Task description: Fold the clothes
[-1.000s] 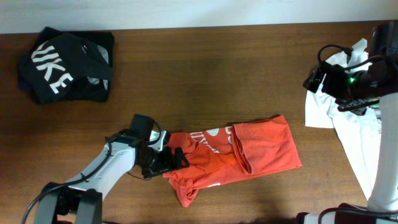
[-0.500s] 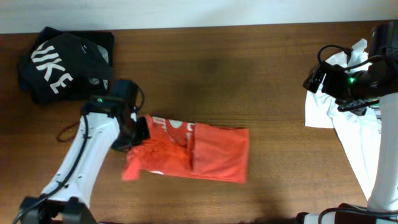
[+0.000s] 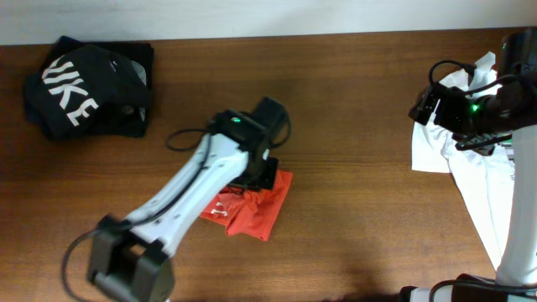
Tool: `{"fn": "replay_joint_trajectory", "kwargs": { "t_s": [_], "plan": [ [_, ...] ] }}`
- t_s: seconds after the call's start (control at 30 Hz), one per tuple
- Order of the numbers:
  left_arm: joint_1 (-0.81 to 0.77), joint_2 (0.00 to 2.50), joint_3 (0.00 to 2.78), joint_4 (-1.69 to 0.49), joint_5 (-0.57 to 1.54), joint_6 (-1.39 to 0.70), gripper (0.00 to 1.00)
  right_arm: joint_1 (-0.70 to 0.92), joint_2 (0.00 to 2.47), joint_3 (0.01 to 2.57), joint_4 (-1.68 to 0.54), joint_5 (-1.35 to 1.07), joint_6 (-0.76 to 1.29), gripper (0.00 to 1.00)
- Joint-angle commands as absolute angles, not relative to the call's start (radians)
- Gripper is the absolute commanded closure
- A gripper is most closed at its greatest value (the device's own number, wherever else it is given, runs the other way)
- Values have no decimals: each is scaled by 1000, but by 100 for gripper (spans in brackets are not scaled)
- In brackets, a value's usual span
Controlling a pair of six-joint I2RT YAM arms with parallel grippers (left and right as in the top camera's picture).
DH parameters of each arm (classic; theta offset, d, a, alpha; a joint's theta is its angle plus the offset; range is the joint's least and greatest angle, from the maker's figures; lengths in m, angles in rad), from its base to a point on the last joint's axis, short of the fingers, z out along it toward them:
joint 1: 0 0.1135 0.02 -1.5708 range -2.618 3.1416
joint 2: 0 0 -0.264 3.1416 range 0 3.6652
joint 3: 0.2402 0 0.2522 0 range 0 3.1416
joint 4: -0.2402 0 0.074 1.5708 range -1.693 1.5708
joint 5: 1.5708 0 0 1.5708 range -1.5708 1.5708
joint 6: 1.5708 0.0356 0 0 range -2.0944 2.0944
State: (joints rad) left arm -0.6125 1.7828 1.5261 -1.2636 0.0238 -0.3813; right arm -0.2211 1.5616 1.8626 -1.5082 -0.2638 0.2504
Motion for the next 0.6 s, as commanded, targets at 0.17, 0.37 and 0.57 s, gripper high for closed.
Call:
{"fn": "replay_joint_trajectory", "kwargs": {
  "t_s": [0.17,0.37,0.57],
  "plan": [
    [-704,1941,1631,-1315,90,-365,34,-225,1558,1875,-1507,-266,240,1],
    [-642,1937,1878,-1474,-43,-391,1,-225,1558,1875,-1507,-266,240,1],
    [-575,1953,1671,-1377,258,-342,1,-225,1558,1875,-1507,-266,240,1]
  ]
}}
